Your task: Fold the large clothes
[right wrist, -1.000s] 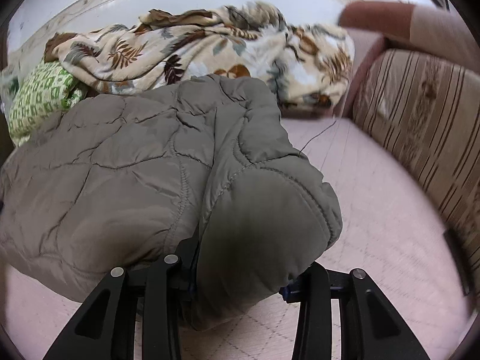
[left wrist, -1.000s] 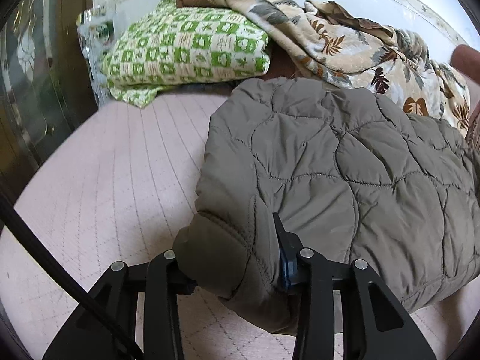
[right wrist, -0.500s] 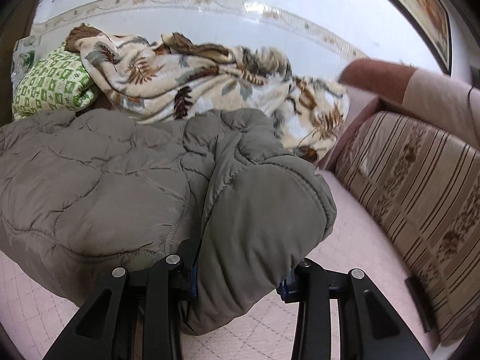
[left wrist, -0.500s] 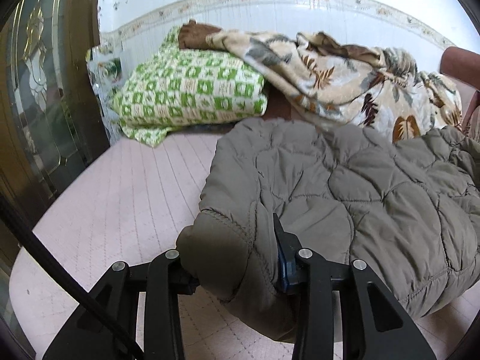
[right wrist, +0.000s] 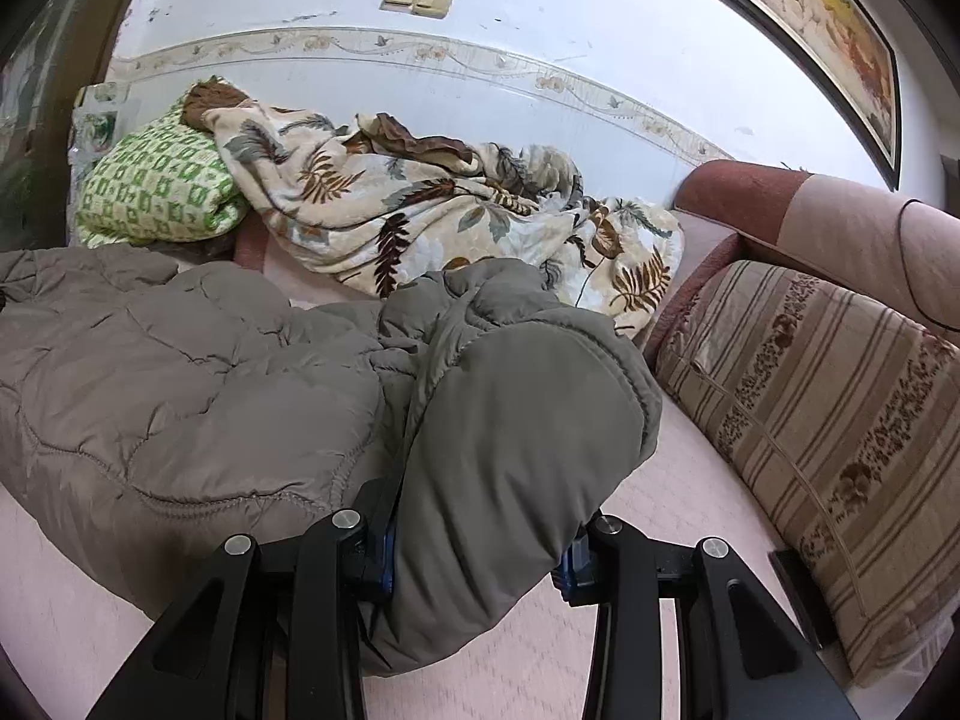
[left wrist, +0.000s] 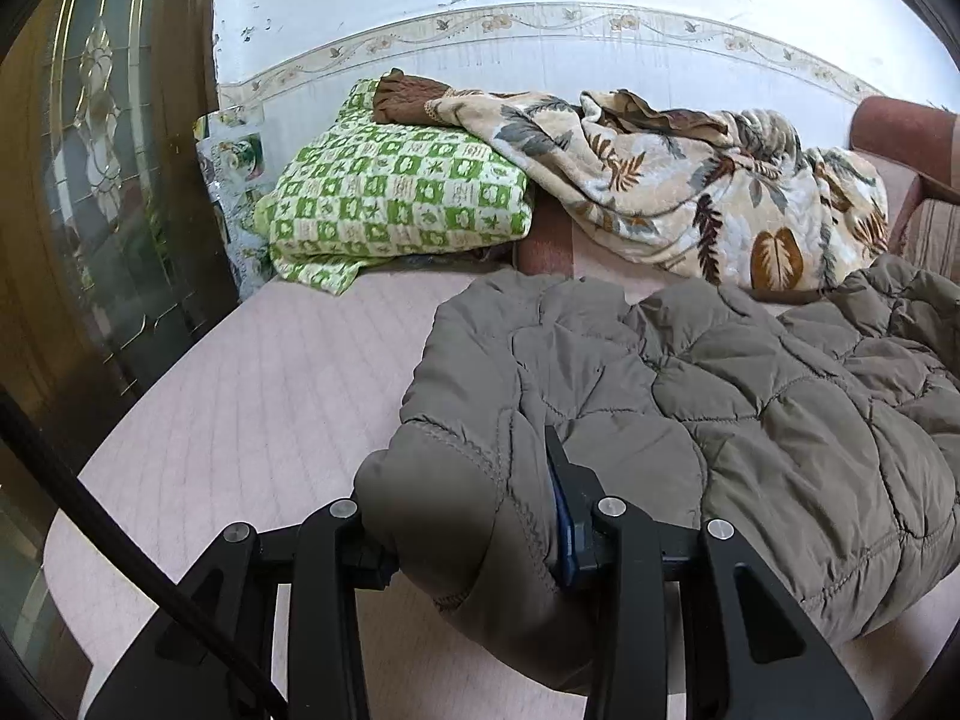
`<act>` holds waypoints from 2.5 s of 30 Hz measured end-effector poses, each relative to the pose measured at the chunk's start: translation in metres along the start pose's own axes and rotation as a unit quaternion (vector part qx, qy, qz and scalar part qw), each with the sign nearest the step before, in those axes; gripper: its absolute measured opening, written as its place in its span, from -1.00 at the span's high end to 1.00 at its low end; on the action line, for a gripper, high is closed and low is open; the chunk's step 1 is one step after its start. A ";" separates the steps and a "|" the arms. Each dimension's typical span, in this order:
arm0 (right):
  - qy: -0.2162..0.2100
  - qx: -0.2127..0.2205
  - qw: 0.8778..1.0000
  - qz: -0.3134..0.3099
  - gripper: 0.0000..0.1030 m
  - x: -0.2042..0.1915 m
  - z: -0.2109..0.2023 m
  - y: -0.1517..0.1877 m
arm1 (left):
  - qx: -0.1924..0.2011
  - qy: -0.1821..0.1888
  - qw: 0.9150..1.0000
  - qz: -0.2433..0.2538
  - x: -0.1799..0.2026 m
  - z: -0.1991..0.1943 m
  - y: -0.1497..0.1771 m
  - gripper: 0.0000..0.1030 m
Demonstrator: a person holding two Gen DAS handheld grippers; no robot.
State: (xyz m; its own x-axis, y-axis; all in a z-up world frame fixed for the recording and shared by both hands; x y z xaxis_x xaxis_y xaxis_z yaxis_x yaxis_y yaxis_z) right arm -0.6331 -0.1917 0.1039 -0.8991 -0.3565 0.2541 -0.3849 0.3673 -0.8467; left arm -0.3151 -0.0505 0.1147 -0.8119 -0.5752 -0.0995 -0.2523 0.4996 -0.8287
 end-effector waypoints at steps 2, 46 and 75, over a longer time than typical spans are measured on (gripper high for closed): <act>-0.004 -0.009 1.000 -0.001 0.23 -0.002 -0.007 0.012 | -0.010 -0.003 1.000 0.004 -0.001 -0.005 0.014 0.25; -0.079 -0.126 0.976 0.160 -0.08 0.058 -0.015 0.083 | -0.050 -0.040 0.998 0.030 0.023 -0.009 0.092 -0.69; -0.139 -0.114 0.980 0.085 -0.28 -0.030 0.039 0.031 | -0.050 0.061 0.995 0.068 0.136 0.026 0.035 -0.72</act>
State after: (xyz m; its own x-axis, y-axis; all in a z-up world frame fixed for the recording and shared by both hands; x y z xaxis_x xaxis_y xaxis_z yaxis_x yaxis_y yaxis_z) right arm -0.6101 -0.2032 0.0521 -0.8745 -0.4830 -0.0452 -0.3005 0.6125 -0.7311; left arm -0.4207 -0.1282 0.0583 -0.8983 -0.4185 -0.1335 -0.1829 0.6326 -0.7526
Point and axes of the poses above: each gripper's, at about its wrist camera, not at the fingertips, and z roughly the way its jaws point, x to its right, y to its underside, the point moved 2 cm from there along z, roughly the way its jaws point, and after that the axes turned 1 degree about z, right-handed, at the moved point
